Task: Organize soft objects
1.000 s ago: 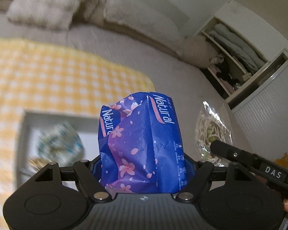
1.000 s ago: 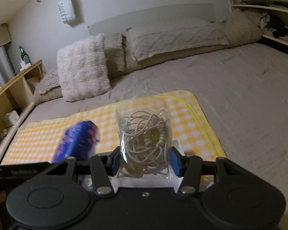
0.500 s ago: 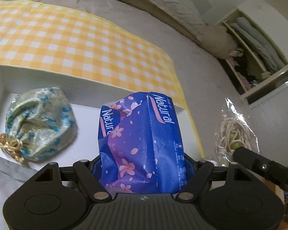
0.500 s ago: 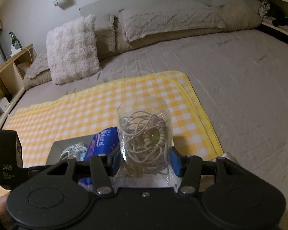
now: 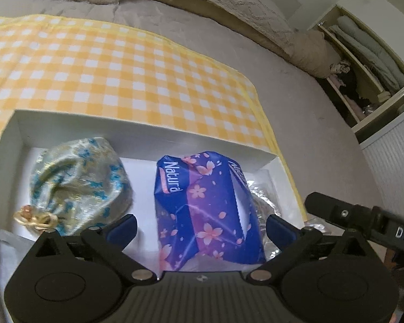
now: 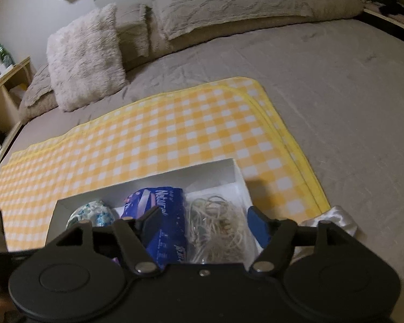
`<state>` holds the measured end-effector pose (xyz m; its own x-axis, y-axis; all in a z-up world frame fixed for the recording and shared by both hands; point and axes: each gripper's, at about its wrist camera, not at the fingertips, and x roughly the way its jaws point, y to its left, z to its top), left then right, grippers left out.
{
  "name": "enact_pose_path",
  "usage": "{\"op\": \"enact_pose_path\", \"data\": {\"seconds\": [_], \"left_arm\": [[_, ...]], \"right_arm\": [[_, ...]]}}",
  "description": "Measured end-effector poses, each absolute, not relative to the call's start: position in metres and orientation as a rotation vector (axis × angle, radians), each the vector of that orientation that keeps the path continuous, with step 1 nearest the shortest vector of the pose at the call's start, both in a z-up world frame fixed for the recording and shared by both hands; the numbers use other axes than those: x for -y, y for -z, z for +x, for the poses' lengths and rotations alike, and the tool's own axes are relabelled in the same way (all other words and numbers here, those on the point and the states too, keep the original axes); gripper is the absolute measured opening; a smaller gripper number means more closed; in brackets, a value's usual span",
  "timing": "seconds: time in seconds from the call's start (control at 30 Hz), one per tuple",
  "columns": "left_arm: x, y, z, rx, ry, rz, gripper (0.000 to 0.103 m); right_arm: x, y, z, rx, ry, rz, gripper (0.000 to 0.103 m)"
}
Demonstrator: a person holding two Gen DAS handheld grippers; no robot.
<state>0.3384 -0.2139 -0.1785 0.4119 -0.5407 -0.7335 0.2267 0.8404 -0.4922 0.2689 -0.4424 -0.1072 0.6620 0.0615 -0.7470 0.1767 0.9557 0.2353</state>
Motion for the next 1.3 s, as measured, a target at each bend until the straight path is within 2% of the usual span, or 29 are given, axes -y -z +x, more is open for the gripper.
{"op": "enact_pose_path", "data": {"seconds": [0.27,0.67,1.13,1.3], "left_arm": [[0.203,0.165,0.327,-1.034,0.480,-0.293,0.101],[0.181,0.116,0.291,-0.941,0.473,-0.222,0.101],[0.150,0.064,0.253,-0.822,0.452,-0.168,0.103],[0.140,0.046,0.236,-0.765,0.440,-0.125,0.103]], "right_arm": [[0.445,0.104,0.258,-0.865,0.085,0.293,0.072],[0.441,0.073,0.231,-0.796,0.067,0.283,0.074],[0.419,0.036,0.195,-0.702,0.032,0.214,0.080],[0.407,0.022,0.177,-0.660,0.023,0.204,0.086]]}}
